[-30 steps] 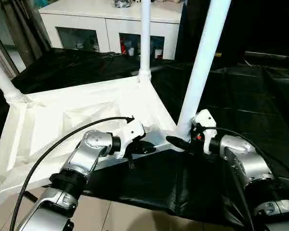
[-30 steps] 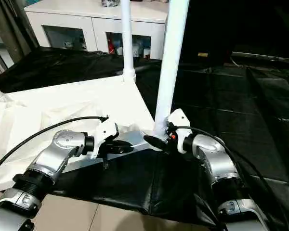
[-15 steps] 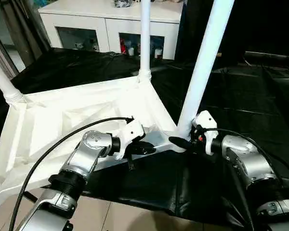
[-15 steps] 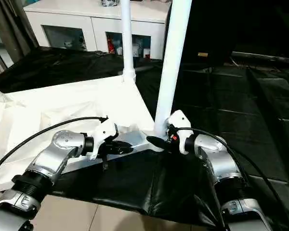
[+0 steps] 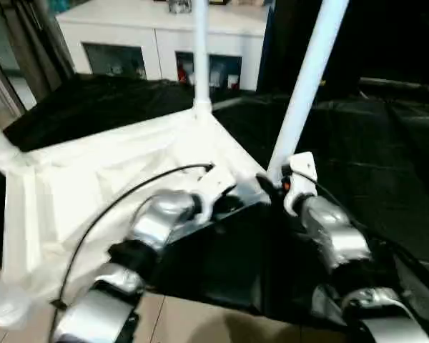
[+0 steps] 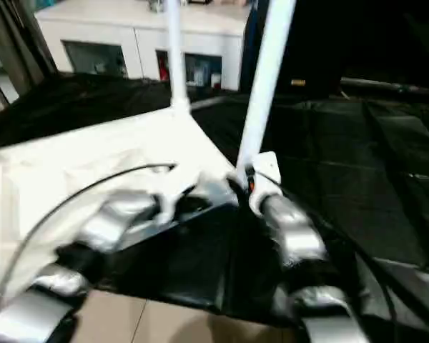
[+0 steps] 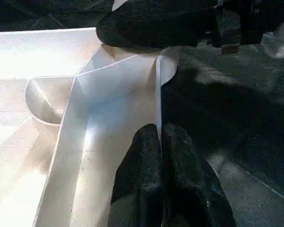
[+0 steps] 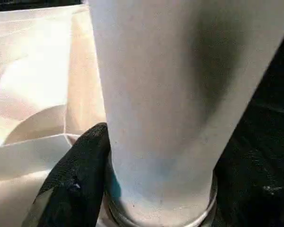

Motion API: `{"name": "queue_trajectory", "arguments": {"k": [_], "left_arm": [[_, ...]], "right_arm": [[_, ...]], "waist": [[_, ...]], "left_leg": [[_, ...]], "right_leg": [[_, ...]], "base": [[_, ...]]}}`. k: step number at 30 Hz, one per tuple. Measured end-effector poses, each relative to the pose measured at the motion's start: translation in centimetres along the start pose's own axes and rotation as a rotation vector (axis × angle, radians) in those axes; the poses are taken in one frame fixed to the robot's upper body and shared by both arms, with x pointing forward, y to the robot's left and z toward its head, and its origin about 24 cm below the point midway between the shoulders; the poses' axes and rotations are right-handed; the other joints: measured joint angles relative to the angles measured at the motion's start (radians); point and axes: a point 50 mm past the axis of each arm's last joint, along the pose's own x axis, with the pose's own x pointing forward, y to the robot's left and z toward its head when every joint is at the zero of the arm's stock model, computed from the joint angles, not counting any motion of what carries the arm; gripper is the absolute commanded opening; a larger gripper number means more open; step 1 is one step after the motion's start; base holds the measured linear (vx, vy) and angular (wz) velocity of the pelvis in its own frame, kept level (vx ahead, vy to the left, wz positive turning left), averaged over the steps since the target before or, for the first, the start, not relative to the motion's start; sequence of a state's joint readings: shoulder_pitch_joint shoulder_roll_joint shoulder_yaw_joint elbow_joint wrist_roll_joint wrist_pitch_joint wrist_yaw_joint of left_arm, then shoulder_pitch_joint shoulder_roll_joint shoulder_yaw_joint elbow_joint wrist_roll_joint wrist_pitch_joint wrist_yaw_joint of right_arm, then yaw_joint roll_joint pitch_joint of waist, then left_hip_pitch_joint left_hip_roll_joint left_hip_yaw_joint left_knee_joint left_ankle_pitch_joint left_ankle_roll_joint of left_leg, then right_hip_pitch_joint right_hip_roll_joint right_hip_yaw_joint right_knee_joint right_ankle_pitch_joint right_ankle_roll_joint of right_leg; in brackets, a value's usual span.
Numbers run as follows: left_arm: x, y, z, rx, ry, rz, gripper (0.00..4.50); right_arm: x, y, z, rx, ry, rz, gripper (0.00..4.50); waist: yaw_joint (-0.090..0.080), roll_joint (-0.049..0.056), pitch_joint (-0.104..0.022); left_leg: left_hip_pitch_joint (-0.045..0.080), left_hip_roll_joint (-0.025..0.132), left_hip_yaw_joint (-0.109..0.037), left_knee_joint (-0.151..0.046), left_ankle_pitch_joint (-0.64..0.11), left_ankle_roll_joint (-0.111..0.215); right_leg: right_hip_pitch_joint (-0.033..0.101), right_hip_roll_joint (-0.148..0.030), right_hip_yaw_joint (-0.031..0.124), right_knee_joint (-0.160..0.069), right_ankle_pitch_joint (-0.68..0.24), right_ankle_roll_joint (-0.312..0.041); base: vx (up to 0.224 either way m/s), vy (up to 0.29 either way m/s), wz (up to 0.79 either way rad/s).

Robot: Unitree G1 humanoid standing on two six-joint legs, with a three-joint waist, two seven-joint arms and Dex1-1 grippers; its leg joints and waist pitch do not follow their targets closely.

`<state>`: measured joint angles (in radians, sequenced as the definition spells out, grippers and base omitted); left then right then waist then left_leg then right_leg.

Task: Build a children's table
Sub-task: Rotate leg to tighten

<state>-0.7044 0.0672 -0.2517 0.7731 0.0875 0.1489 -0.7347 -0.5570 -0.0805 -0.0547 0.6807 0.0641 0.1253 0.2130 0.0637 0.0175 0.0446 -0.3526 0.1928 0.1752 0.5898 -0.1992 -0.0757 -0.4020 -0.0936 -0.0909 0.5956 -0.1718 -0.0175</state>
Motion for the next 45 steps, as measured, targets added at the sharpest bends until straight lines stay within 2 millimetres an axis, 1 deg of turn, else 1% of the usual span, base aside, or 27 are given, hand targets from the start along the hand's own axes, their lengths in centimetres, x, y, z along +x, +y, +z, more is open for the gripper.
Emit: {"name": "queue_trajectory", "arguments": {"k": [1,3,5,6,7,10,15,19,20,22,25,27,28,31,32,33,36,39,45], "left_arm": [[0.0,0.0,0.0,0.002,-0.001,-0.001,0.00],[0.0,0.0,0.1,0.005,-0.003,-0.001,0.00],[0.0,0.1,0.1,0.007,-0.002,0.006,0.00],[-0.1,0.2,0.0,0.006,-0.002,0.012,0.00],[-0.2,0.3,0.0,0.005,-0.002,0.016,0.00],[-0.4,0.5,-0.1,0.005,0.001,0.022,0.00],[-1.5,1.0,-0.5,0.005,0.002,-0.030,0.00],[-3.0,1.2,-1.2,0.029,-0.012,-0.114,0.00],[-3.5,1.2,-1.5,0.032,-0.016,-0.139,0.00],[-4.3,1.1,-1.8,0.040,-0.017,-0.197,0.00],[-4.7,0.6,-1.9,0.056,-0.018,-0.252,0.00],[-4.7,0.5,-1.9,0.060,-0.017,-0.268,0.00],[-4.7,0.5,-1.9,0.061,-0.018,-0.272,0.00],[-4.8,0.4,-2.0,0.060,-0.017,-0.278,0.00],[-4.9,0.5,-2.0,0.060,-0.016,-0.277,0.00],[-5.0,0.5,-2.0,0.060,-0.015,-0.278,0.00],[-5.1,0.4,-2.1,0.060,-0.015,-0.287,0.00],[-5.1,0.4,-2.1,0.059,-0.014,-0.287,0.00],[-5.1,0.5,-2.2,0.057,-0.011,-0.283,0.00]], "right_arm": [[0.0,0.0,0.0,-0.006,-0.006,0.000,2.66],[0.0,0.0,0.0,-0.012,-0.015,0.002,3.35],[0.0,0.2,0.1,-0.007,-0.022,0.018,3.44],[0.0,0.3,0.1,-0.005,-0.027,0.029,3.57],[0.0,0.3,0.1,-0.003,-0.030,0.037,3.57],[-0.1,0.1,0.2,-0.017,-0.030,0.097,3.88],[-1.4,-2.1,0.7,-0.148,0.018,0.304,3.88],[-2.9,-3.2,0.9,-0.241,0.053,0.464,3.88],[-3.0,-3.3,0.9,-0.247,0.061,0.494,3.88],[-3.3,-3.4,0.8,-0.256,0.078,0.549,3.88],[-3.6,-3.1,1.0,-0.256,0.086,0.619,3.88],[-3.7,-3.0,1.2,-0.265,0.085,0.636,3.88],[-3.7,-3.0,1.2,-0.268,0.086,0.642,3.62],[-3.8,-2.8,1.0,-0.268,0.092,0.660,3.54],[-3.8,-2.8,0.9,-0.268,0.095,0.666,3.42],[-3.9,-2.8,0.8,-0.268,0.100,0.672,3.42],[-4.1,-2.8,0.3,-0.259,0.116,0.680,3.09],[-4.1,-2.7,0.2,-0.259,0.117,0.684,2.84],[-4.1,-2.7,0.1,-0.251,0.115,0.682,2.74]], "waist": [[0.000,0.000,0.000],[0.000,0.000,0.000],[-0.002,0.000,0.000],[-0.003,0.000,0.000],[-0.004,0.000,0.000],[-0.009,0.000,0.000],[-0.008,0.000,0.000],[-0.007,0.000,0.000],[-0.009,0.000,0.000],[-0.004,0.001,0.001],[0.004,0.001,0.001],[0.009,0.001,0.001],[0.011,0.001,0.001],[0.012,0.002,0.001],[0.013,0.002,0.001],[0.013,0.003,0.000],[0.014,0.003,0.000],[0.014,0.003,0.000],[0.017,0.003,0.000]], "left_leg": [[0.000,0.000,0.000,0.000,0.000,0.000],[-0.001,0.000,0.000,0.000,0.000,0.000],[-0.002,0.000,0.000,0.000,0.000,0.000],[-0.004,0.000,0.000,0.000,0.000,0.000],[-0.004,0.000,0.000,0.000,0.000,0.000],[-0.005,0.000,0.000,0.000,0.000,0.000],[-0.007,0.002,0.000,0.000,0.002,0.003],[-0.009,0.003,0.000,0.000,0.003,0.006],[-0.010,0.003,0.000,0.000,0.003,0.006],[-0.012,0.004,0.000,0.001,0.003,0.006],[-0.012,0.005,0.001,0.003,0.003,0.006],[-0.011,0.006,0.002,0.004,0.003,0.006],[-0.011,0.006,0.003,0.004,0.003,0.005],[-0.012,0.007,0.003,0.004,0.003,0.005],[-0.012,0.007,0.003,0.004,0.003,0.005],[-0.012,0.007,0.003,0.004,0.003,0.005],[-0.012,0.007,0.003,0.004,0.003,0.005],[-0.012,0.007,0.003,0.004,0.003,0.005],[-0.012,0.007,0.004,0.004,0.003,0.005]], "right_leg": [[0.000,0.000,0.000,0.000,0.000,0.000],[0.000,0.000,0.000,0.000,0.000,0.000],[0.000,0.000,0.000,0.000,0.000,0.001],[-0.001,0.000,0.000,0.000,0.000,0.001],[-0.001,0.000,0.000,0.000,0.000,0.001],[-0.001,0.000,0.000,0.000,0.000,0.001],[-0.002,0.001,-0.001,0.000,-0.001,0.001],[-0.003,0.002,-0.003,0.000,-0.001,0.001],[-0.004,0.002,-0.002,0.000,-0.001,0.001],[-0.005,0.002,-0.003,0.000,-0.001,0.001],[-0.006,0.001,-0.004,0.001,-0.001,0.001],[-0.006,0.001,-0.004,0.001,-0.001,0.001],[-0.006,0.001,-0.004,0.001,-0.001,0.001],[-0.006,0.001,-0.004,0.001,-0.001,0.001],[-0.006,0.001,-0.004,0.001,-0.001,0.001],[-0.006,0.002,-0.004,0.001,-0.001,0.001],[-0.006,0.002,-0.004,0.001,-0.001,0.001],[-0.006,0.002,-0.004,0.001,-0.001,0.001],[-0.006,0.002,-0.004,0.001,-0.001,0.001]], "base": [[0.000,0.000,0.00],[0.000,0.000,0.00],[0.000,0.000,0.00],[0.000,0.000,0.00],[0.000,0.000,0.00],[0.000,0.000,0.00],[0.000,0.000,0.00],[0.000,0.000,0.00],[0.000,0.000,0.00],[0.000,0.000,0.00],[0.000,0.000,0.00],[0.000,0.000,0.00],[0.000,0.000,0.00],[0.000,0.000,0.00],[0.000,0.000,0.00],[0.000,0.000,0.00],[0.000,0.000,0.00],[0.000,0.000,0.00],[0.000,0.000,0.00]]}}
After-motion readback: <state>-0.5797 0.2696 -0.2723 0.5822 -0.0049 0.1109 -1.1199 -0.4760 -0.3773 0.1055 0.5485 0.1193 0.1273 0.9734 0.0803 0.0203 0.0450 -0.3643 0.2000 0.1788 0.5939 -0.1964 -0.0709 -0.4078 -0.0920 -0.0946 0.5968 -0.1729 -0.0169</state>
